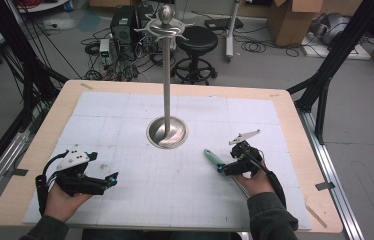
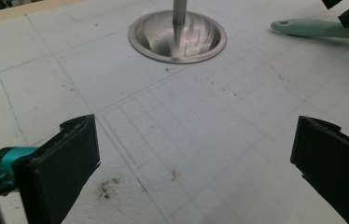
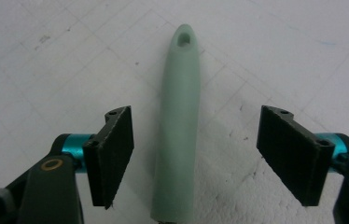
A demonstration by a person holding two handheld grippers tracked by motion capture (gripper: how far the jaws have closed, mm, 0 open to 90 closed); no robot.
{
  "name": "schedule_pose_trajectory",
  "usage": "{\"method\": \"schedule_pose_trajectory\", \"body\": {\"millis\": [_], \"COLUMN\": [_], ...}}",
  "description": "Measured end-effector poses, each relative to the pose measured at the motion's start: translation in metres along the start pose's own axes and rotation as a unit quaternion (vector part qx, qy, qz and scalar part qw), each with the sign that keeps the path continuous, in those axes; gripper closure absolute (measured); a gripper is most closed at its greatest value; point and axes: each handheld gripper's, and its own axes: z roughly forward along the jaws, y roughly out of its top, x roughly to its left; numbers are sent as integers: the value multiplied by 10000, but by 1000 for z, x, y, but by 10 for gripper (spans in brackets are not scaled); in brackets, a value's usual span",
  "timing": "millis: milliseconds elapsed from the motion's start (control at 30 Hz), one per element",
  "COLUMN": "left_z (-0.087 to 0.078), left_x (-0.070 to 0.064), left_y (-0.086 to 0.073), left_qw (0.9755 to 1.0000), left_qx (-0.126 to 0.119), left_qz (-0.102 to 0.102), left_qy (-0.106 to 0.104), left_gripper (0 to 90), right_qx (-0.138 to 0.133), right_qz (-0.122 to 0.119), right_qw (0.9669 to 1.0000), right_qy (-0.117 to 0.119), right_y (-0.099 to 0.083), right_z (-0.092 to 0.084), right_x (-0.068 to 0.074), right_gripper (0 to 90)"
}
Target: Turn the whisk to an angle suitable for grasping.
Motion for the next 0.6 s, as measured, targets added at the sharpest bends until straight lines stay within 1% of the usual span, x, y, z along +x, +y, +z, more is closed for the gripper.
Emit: {"method": "schedule_pose_trajectory", "body": {"millis": [67,100,200,233,333,367,400,467,533,600], "left_z": [0,0,0,0,-1,0,-1,0,0,0], "left_x": [0,0,1,1,1,1,1,1,1,1], "left_y": [0,0,0,0,0,0,0,0,0,0], "left_qw": [10000,10000,10000,10000,10000,10000,10000,10000,10000,10000], "left_qx": [-6,-17,-13,-11,-3,-15,-3,-10,-12,-13], "left_qz": [-5,-5,-6,-9,9,-10,2,-10,-17,-17], "left_qy": [9,8,18,16,6,10,10,8,14,13], "left_gripper": [17,17,17,17,17,17,17,17,17,17], "right_qx": [100,121,150,197,256,290,319,354,429,444], "right_qz": [10,10,-8,3,3,-22,-12,-40,-117,-135], "right_qw": [9999,9999,9999,9998,9997,9995,9994,9993,9990,9989], "right_qy": [15,19,25,46,56,103,109,93,46,38], "right_y": [0,0,-1,-1,-2,-3,-3,-3,-3,-3], "right_z": [2,3,5,6,8,9,9,9,11,11], "right_x": [0,0,-1,-1,-1,-1,0,0,1,1], "right_gripper": [308,327,340,368,384,408,414,431,464,476]}}
